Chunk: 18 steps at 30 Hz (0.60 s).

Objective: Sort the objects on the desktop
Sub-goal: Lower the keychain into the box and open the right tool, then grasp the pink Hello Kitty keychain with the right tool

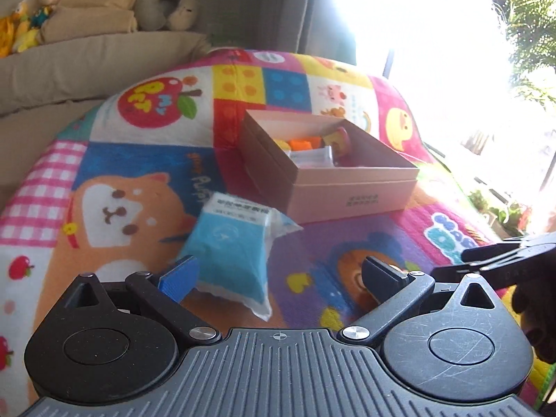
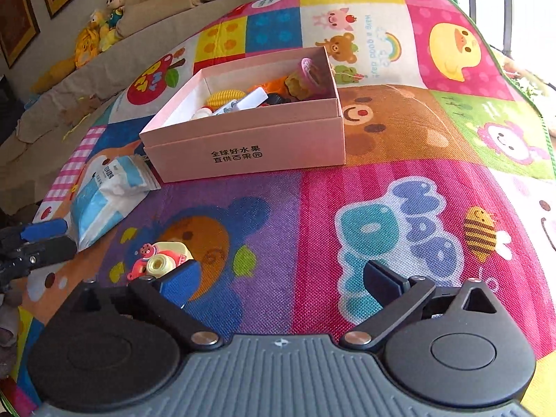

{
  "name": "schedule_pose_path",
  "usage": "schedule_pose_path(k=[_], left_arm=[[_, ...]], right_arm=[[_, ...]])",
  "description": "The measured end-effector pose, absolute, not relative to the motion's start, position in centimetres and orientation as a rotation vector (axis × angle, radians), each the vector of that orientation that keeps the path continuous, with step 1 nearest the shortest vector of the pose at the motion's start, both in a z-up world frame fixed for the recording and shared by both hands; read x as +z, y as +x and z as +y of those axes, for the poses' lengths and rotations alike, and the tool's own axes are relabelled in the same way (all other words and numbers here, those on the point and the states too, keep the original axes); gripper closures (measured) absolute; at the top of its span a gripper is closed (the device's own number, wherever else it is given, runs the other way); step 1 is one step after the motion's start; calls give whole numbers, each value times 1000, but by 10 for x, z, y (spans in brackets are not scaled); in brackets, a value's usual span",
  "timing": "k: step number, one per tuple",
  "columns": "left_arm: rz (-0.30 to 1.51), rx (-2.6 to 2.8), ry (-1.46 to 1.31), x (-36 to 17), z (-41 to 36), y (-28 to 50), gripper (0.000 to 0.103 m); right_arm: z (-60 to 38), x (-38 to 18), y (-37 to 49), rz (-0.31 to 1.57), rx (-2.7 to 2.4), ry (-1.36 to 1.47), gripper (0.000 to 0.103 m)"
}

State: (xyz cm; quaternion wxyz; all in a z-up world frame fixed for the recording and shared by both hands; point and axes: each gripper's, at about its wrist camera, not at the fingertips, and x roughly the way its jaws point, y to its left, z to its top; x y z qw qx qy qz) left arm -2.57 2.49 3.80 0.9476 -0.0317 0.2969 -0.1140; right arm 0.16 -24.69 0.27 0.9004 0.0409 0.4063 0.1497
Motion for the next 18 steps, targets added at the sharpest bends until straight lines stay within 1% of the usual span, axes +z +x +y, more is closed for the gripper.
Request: schedule_pose_path(k=[2,8,12,15,18], left_arm=[[605,-183,2,39,25,-13,0],[633,-96,73,26,23,20,0],[641,-69,13,14,28,15,0],[638,-53,-26,9,35,5,0],[631,-39,-106,6,47,0,0]], right_arm=[[-243,-1,1,845,306,61,0],[-242,-5,1,831,275,84,0],[-247,-5,5,845,274,125,0],[-246,-1,7,881,344,56,0],[-244,7,-4,825,384,-17,0]])
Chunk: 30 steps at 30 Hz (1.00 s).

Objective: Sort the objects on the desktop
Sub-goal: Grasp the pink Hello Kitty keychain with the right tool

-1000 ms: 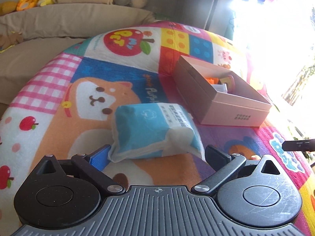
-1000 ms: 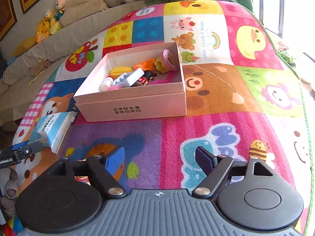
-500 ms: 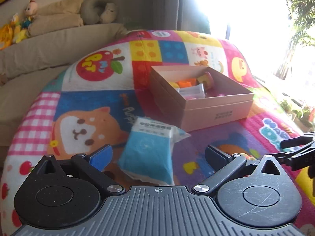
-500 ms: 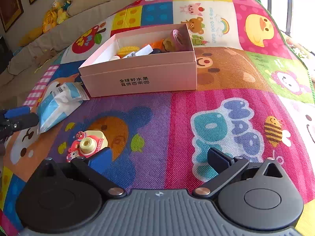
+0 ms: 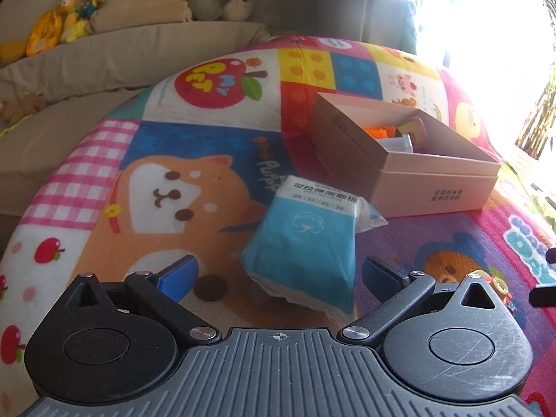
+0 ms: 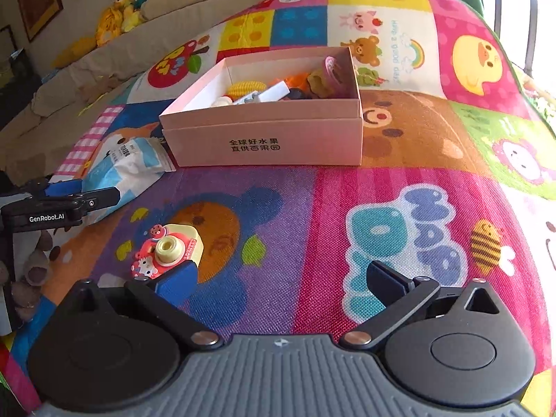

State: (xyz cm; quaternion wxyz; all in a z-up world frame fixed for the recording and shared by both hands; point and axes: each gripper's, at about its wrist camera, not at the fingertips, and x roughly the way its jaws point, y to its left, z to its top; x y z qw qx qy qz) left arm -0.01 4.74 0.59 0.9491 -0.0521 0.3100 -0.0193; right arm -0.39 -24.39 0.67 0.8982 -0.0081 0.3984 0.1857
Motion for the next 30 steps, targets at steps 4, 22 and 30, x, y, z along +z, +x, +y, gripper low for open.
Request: schedule_pose_path(k=[4,22,30], left_arm=[[644,-32,-181,4,58,2,0],[616,-31,-235,4,64,-2,0],[630,-33,-246,2,65,0,0]], right_arm=[[-217,7,-25,751,412,-247,0],[-175,10,-21,717,606,-294,0],[-176,11,-17,738,649,-257,0]])
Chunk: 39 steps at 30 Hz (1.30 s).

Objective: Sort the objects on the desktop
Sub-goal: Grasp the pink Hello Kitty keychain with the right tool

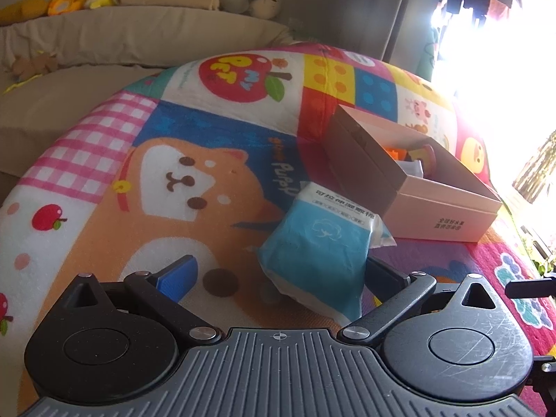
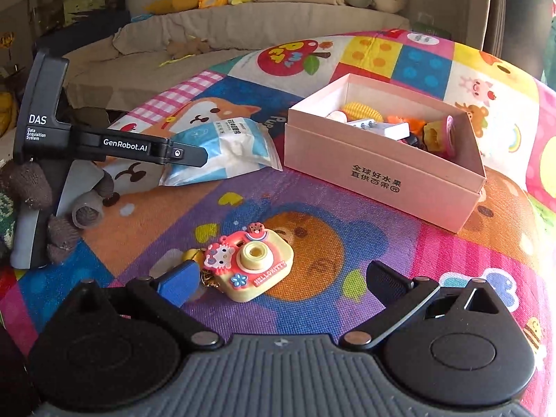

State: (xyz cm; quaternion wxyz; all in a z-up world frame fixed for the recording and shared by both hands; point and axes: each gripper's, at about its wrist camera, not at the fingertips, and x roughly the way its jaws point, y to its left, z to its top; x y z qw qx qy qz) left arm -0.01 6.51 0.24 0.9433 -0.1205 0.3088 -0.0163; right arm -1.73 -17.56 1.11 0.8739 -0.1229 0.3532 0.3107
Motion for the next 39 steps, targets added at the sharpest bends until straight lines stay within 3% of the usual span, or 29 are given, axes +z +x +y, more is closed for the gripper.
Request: schedule_pose_path(k=[9,16,25,30,36,39], left_arm=[[639,-30,-249,2,66,1,0],[641,-29,-252,1,66,1,0],[642,-30,-254,1,66,2,0],[641,-30,-254,1,66,2,0],[642,-30,-256,1,66,1,0],[642,-30,-256,1,66,1,0]], right_arm=[[-165,1,10,672,406,-350,0],[-219,14,27,731,421,-114,1],[-229,4,56,696,253,-209,33],[-234,-8,68,754,263,-220,34],[-244,3,21,812,434,-176,33],[-246,15,0,782,461,-147,15]])
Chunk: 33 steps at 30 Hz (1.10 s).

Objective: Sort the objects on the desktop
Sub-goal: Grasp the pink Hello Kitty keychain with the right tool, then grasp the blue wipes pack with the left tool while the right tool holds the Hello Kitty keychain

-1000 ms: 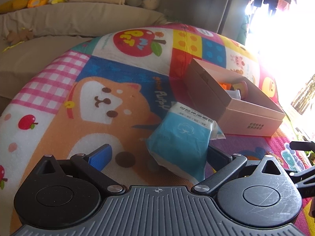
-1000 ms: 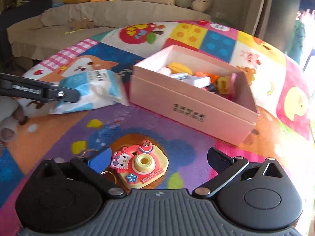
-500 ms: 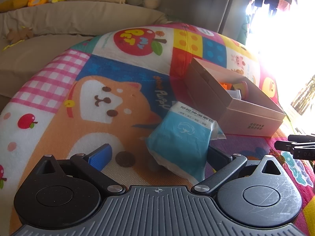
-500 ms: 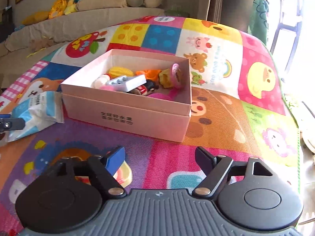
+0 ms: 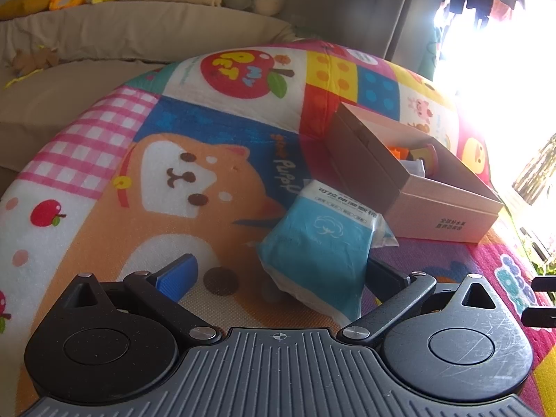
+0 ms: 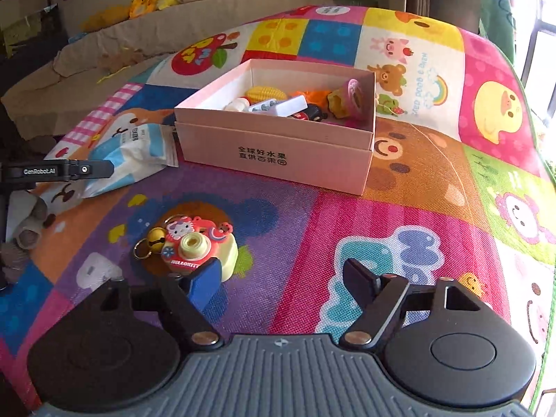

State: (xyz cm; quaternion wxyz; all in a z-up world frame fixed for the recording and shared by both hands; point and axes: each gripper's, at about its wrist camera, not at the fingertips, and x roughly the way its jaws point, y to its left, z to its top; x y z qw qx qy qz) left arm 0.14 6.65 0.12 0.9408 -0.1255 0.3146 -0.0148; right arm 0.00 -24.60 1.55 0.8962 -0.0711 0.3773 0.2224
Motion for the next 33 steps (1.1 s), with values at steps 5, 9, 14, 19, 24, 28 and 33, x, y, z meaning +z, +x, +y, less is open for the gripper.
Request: schedule_pose_path(k=[5,9,14,19,24,28,33], left_arm=[[641,-31,-256,1,67,1,0],[640,-33,-264,2,67,1,0],[637,-43,-245,3,65,1,0],[618,-99,-11,14,35,12,0],[699,-104,82,14,17,43,0],[718,-93,106,13,13,50,1],[762,-97,110,9,11,45,34]], right_arm=[[-219,11,-13,768,546,-147,11],[-192,-6,-6,809,517,-191,23],[-177,-9,-1,768,461,-194,37],[-177,-9,-7,753,462,-199,42],[-180,-9,-13,752,450,-175,47],[-180,-9,-15,752,436,-166,47],[-178,-8,-15,754,440,-162,47]])
